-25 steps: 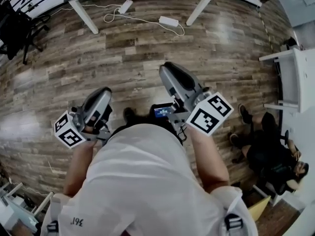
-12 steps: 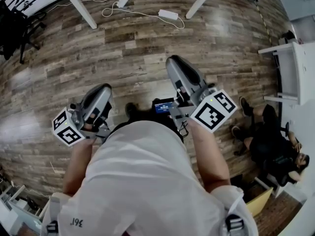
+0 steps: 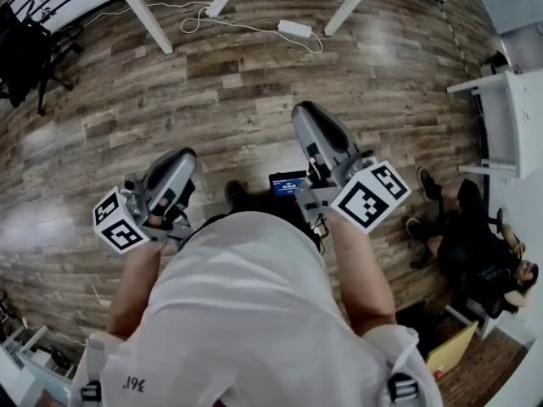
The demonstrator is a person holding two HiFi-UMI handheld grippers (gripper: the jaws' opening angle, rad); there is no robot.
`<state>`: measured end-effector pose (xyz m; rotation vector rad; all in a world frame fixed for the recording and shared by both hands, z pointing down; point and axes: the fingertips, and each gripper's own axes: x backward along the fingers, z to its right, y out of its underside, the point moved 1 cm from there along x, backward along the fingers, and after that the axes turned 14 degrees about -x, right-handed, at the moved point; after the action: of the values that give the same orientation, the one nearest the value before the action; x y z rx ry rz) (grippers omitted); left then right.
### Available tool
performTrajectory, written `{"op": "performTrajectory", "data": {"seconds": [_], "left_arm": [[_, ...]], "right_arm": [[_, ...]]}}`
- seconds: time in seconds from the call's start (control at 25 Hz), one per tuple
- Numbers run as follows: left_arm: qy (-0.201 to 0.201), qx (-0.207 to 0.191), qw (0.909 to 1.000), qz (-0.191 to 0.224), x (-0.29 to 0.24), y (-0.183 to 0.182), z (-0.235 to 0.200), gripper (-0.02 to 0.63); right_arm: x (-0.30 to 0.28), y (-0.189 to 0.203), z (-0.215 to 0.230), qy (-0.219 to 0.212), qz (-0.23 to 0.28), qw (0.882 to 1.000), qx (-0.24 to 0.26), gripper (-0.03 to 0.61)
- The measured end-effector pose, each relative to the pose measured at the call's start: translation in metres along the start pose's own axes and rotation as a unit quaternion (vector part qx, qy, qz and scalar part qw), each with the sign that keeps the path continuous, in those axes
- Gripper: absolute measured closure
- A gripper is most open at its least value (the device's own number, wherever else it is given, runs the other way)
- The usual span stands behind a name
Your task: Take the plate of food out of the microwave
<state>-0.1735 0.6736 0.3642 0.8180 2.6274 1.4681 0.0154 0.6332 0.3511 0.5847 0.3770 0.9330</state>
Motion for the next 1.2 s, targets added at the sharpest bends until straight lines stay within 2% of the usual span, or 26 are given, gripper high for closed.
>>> {"op": "performTrajectory", "data": {"seconds": [0.36, 0.64, 0.88, 1.2], "left_arm": [[0.009, 0.000, 0.9999, -0.009, -0.001, -0.002, -0.005, 0.608], [-0.011, -0.005, 0.9998, -0.014, -0.026, -0.005, -0.032, 0.608], [-0.041, -0.017, 0.9990, -0.004, -0.065, -0.022, -0.073, 0.607], [-0.057, -0.028, 0.9980, 0.001, -0.161, -0.046, -0.127, 0.608]], "right_arm": [[0.004, 0.003, 0.007, 0.017, 0.011, 1.000, 0.001, 0.531], [-0.017, -0.018, 0.038, 0.017, -0.001, 1.000, -0.003, 0.531], [-0.064, -0.062, 0.075, 0.003, -0.014, 1.000, -0.004, 0.531], [-0.116, -0.149, 0.128, -0.011, -0.027, 1.000, 0.008, 0.531]]}}
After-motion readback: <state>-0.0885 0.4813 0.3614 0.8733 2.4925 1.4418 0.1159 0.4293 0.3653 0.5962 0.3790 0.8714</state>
